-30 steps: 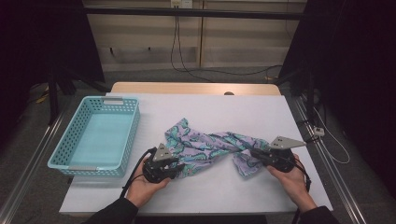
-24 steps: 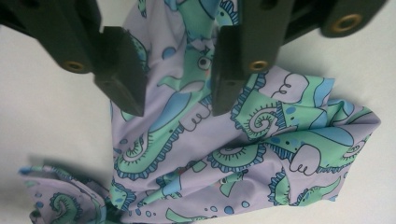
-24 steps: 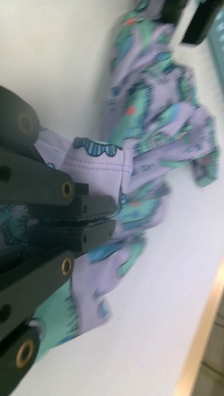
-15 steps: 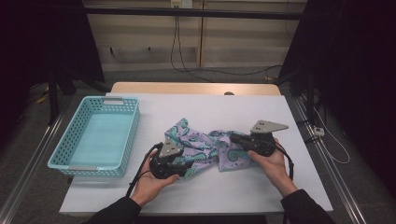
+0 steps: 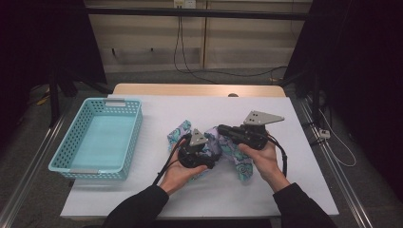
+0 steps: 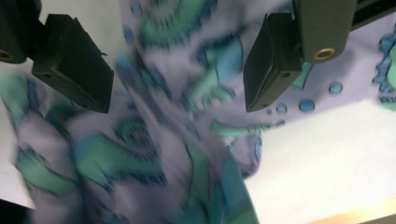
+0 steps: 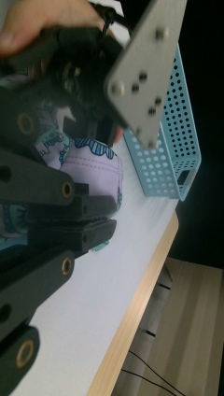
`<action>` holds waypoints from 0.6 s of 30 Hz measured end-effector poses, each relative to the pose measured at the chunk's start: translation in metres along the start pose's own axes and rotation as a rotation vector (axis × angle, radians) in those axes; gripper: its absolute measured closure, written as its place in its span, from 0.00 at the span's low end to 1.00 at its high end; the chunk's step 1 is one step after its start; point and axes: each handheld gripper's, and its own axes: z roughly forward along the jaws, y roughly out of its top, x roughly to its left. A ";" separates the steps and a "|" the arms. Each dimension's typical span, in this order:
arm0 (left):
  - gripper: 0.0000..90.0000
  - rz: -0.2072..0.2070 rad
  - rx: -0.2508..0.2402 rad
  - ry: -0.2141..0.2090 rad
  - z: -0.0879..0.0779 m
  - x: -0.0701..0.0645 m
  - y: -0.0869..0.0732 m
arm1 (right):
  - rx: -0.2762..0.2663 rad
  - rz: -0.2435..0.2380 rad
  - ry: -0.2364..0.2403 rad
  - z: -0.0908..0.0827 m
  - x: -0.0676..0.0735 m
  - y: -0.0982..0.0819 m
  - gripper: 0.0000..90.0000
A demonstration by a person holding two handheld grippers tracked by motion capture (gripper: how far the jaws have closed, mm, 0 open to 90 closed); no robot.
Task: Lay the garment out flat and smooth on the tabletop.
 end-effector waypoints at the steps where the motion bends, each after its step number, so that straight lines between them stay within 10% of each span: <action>1: 0.50 -0.003 -0.008 -0.022 0.001 0.002 0.000 | 0.005 -0.001 -0.002 0.000 0.000 -0.002 0.97; 4: 0.98 -0.034 -0.025 -0.042 -0.005 0.006 0.002 | 0.030 -0.001 -0.019 -0.002 -0.003 -0.009 0.97; 11: 0.98 -0.089 -0.124 -0.003 -0.039 0.029 0.014 | 0.083 0.004 -0.054 -0.014 -0.011 -0.028 0.64; 18: 0.98 -0.147 -0.141 0.054 -0.051 0.054 0.009 | 0.147 0.002 -0.078 -0.032 -0.008 -0.057 0.56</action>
